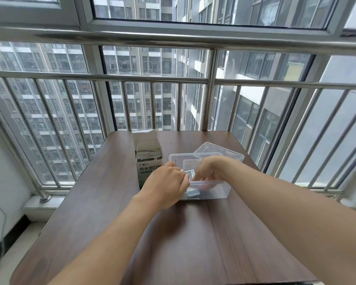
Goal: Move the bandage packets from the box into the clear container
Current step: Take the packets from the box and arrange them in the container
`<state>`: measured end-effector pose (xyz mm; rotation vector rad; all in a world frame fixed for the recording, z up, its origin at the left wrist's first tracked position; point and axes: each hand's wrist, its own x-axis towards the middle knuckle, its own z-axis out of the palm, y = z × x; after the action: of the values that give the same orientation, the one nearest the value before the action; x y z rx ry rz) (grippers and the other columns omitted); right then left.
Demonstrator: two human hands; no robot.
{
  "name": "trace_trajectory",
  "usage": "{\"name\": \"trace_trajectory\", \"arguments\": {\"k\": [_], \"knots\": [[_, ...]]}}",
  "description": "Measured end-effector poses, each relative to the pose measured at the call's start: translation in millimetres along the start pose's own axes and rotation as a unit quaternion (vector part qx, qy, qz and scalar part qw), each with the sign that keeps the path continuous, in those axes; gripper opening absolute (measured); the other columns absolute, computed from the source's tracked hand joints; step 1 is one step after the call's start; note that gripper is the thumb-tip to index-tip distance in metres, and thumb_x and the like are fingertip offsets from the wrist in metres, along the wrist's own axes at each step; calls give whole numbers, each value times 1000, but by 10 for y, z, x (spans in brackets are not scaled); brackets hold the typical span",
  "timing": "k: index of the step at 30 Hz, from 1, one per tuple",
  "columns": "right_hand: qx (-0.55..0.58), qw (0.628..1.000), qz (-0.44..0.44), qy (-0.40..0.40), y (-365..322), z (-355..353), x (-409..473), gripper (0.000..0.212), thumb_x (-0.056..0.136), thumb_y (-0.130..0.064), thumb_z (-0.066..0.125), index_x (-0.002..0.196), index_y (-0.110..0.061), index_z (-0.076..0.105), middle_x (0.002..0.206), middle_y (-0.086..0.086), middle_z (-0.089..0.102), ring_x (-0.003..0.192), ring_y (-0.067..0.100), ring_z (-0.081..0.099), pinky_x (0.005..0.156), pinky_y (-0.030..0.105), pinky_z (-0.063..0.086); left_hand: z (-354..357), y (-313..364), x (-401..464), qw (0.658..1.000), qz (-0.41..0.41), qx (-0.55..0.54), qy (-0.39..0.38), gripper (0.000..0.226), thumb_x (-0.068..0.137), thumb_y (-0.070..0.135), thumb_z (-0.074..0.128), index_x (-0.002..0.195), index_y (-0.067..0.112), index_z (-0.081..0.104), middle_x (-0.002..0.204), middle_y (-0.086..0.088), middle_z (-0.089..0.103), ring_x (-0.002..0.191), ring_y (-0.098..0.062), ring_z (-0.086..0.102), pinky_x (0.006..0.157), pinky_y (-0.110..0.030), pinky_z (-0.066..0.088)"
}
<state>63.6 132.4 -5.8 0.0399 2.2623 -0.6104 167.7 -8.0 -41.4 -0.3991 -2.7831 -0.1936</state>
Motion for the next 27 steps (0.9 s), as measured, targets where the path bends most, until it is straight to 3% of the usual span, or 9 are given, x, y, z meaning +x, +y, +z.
{"name": "trace_trajectory", "arguments": {"k": [4,5,10,14,20,24,27], "knots": [[13,1000,-14,9,-2,17,5,24,94,-16,67,114,-6,59,85,7,63,70,15,63,92,28,54,-14,7,-4,1000,-3,2,0,45,104,33,31,69,19,56,79,-1,67,96,-20,55,82,-39,50],[10,1000,-17,12,-10,17,-16,25,94,-17,68,115,-7,60,85,6,63,70,15,63,95,28,53,-14,5,-5,1000,-2,1,0,46,104,33,31,70,19,57,79,-1,67,96,-20,55,82,-39,50],[-43,998,-27,41,-34,-3,-105,44,94,-22,69,131,-1,59,96,7,64,76,15,64,99,29,52,-4,6,-13,1000,3,-7,11,49,103,33,29,65,17,56,73,-1,65,91,-20,55,83,-38,49],[-12,999,-28,35,-42,3,-150,43,94,-16,69,131,2,59,84,12,65,87,19,71,94,30,54,-1,4,3,1000,1,-22,16,45,102,34,30,64,20,47,71,-3,63,88,-21,54,82,-40,49],[-25,998,-29,48,-38,4,-84,46,89,-20,75,129,0,63,121,14,70,107,24,70,102,35,52,4,-5,11,1000,-1,-26,14,42,103,34,32,64,22,45,70,-1,60,89,-19,53,79,-41,51],[-119,982,-74,127,-20,27,-104,39,87,-21,75,121,-4,68,116,10,72,97,20,71,95,31,55,-10,4,10,999,-4,-31,10,41,103,34,33,66,22,45,74,-2,63,90,-19,53,80,-41,50],[-152,978,-82,120,-26,22,-121,42,86,-25,76,122,-5,68,113,7,73,100,19,71,93,30,55,-20,7,3,999,-4,-36,12,42,103,35,32,66,22,45,75,-2,64,92,-19,53,80,-41,51]]}}
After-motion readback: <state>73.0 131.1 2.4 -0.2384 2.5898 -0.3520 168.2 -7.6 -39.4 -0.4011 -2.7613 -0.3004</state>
